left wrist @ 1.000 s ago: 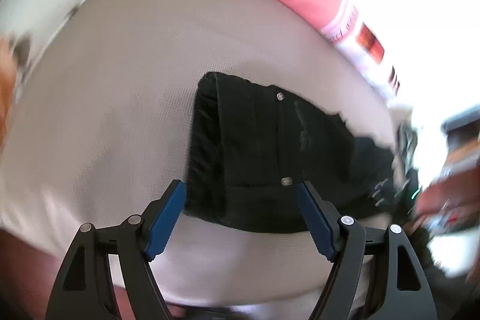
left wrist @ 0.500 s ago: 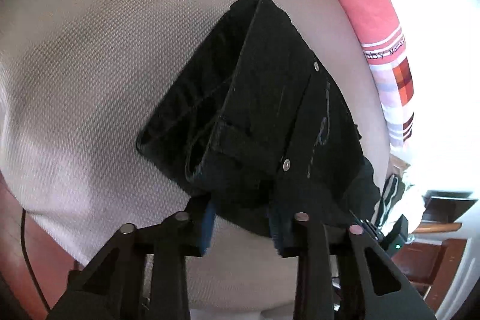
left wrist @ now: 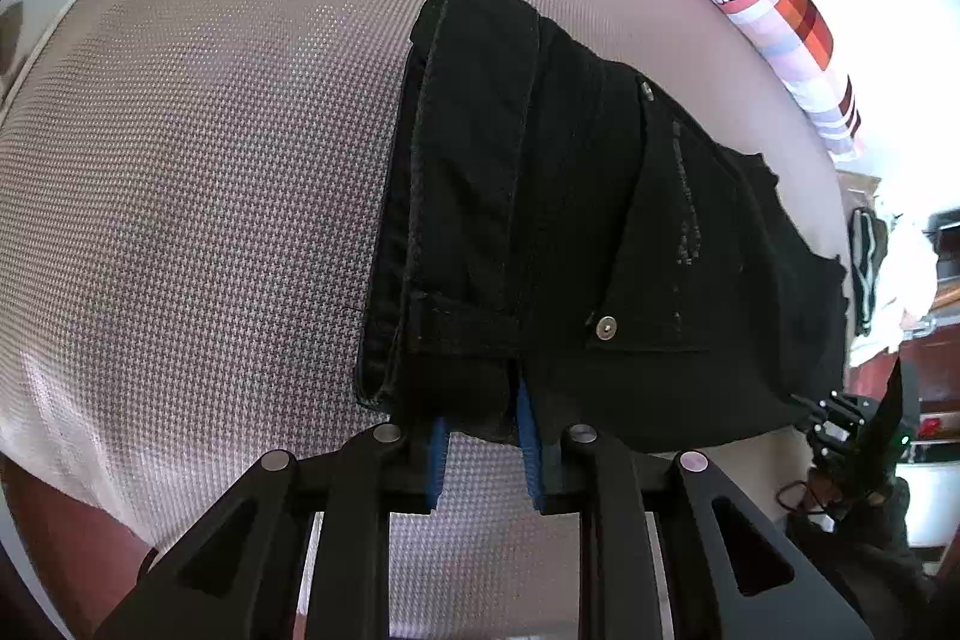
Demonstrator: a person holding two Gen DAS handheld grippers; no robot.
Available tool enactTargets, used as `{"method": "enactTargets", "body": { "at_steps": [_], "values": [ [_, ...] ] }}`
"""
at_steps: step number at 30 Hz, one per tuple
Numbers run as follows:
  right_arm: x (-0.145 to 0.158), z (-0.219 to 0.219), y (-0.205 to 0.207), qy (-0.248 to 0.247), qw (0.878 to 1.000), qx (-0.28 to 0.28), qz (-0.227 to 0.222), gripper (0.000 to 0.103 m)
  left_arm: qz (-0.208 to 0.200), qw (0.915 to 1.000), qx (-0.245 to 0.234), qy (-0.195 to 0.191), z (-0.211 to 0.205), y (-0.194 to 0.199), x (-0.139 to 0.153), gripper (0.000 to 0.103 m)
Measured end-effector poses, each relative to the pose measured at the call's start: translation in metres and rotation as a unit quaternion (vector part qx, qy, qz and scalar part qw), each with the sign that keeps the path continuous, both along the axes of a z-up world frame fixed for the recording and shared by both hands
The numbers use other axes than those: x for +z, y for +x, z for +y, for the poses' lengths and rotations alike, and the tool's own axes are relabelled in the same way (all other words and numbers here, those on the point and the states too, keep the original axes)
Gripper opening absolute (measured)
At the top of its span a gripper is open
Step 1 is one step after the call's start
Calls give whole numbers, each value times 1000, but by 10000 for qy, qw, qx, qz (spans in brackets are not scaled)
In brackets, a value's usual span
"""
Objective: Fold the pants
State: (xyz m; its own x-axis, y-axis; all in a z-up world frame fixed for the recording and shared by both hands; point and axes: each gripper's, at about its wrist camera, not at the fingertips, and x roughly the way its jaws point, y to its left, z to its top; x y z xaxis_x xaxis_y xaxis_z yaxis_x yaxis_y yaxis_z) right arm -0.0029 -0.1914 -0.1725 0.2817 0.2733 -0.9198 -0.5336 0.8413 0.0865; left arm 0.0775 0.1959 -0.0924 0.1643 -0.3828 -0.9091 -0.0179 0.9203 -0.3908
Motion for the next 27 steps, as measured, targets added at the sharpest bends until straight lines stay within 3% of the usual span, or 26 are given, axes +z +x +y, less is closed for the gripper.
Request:
{"method": "enactTargets", "body": {
  "at_steps": [2,6,9,11,13,15,17,20,21,24,27],
  "values": [
    [1,-4,5,160,9998,-130,27,7,-109,9996,-131,219,-7,-2,5,26],
    [3,-4,6,103,9999,-132,10,9,-104,9978,-68,650,-13,-9,22,52],
    [7,-7,6,172,9996,-222,-29,12,-508,9929,-232,1050,-19,-21,47,52],
    [9,-10,4,244,9993,-284,-71,13,-1067,9811,-285,1591,-29,-31,72,52],
    [11,-13,4,309,9988,-354,-102,14,-1987,9607,-659,1823,-58,-48,101,52],
    [12,-16,9,462,9979,-451,-63,16,-2320,9511,-1160,1676,-88,-57,109,52],
    [13,-21,14,621,9963,-593,14,16,-2444,9433,-1862,1256,-134,-64,102,52],
    [18,-30,20,805,9938,-770,75,16,-2264,9347,-2619,809,-190,-65,79,52],
    [20,-31,22,840,9931,-813,82,16,-2166,9282,-2959,635,-215,-66,67,52],
    [24,-30,22,845,9928,-848,39,16,-2156,9082,-3556,467,-265,-67,48,52],
    [27,-30,24,908,9920,-876,60,16,-2076,8986,-3853,313,-292,-65,33,52]
  ]
}}
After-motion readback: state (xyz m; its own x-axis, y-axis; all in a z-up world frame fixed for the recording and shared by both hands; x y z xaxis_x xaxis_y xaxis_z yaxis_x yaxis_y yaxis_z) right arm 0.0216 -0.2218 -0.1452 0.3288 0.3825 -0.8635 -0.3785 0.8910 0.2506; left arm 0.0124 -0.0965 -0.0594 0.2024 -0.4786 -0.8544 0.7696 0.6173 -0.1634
